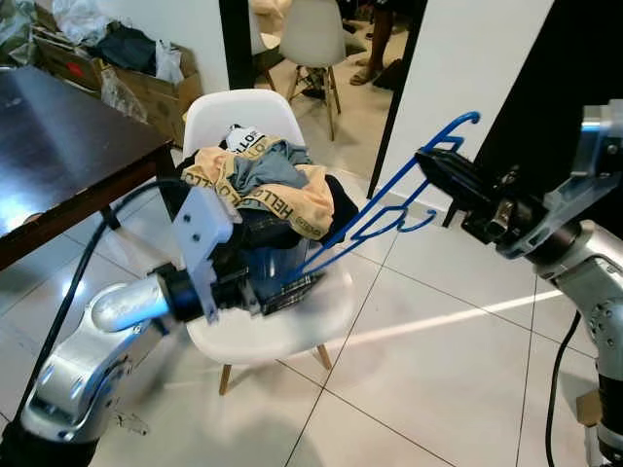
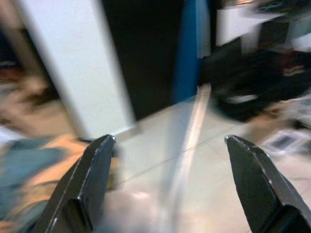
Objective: Hang hanger
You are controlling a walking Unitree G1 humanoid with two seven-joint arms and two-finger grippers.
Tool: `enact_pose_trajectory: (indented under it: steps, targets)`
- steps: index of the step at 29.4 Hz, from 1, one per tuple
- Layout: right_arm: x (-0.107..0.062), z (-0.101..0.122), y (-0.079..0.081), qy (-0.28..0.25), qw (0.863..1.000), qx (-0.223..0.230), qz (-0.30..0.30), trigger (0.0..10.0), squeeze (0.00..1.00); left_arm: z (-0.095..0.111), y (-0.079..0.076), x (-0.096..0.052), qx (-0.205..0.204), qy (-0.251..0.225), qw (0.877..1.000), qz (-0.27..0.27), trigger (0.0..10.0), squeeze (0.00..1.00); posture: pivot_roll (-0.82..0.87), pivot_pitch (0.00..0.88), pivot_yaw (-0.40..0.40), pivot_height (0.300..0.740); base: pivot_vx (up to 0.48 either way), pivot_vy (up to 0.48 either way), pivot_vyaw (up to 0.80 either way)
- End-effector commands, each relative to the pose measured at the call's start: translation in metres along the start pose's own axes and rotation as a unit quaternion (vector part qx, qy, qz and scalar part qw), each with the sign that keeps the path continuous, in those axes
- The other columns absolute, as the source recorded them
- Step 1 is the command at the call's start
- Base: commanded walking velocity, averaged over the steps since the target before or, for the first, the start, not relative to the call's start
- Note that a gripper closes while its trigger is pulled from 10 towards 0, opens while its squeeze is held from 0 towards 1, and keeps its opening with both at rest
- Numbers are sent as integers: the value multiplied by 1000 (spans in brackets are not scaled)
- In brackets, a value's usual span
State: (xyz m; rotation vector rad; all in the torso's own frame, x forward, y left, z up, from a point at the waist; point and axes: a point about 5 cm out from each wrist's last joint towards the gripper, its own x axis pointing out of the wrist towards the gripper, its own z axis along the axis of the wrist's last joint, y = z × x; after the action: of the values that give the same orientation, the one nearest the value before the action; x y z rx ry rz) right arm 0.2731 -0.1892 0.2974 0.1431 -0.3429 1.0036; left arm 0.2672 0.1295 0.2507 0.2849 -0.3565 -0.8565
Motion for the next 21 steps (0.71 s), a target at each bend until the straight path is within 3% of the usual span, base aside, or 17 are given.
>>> enact_pose_trajectory:
  steps: [1,7,14,21]
  targets:
    - [2,4,7,-1,1000,4,21,10000,0,-6,3,1,30,20,999,24,10000,0,18,139,-20,740,0,0,0]
    - [6,1,18,-7,998,27,49,10000,0,-8,-7,12,49,9,998,30,10000,0,12,140,-15,740,0,0,0]
    - [8,-3,26,-5,997,46,63,10000,0,-4,-27,20,-14,-22,999,-35,10000,0,12,134,-13,740,0,0,0]
    - [9,-9,26,4,997,54,52,10000,0,-4,-36,19,-19,-16,997,-75,10000,0,12,129,-13,740,0,0,0]
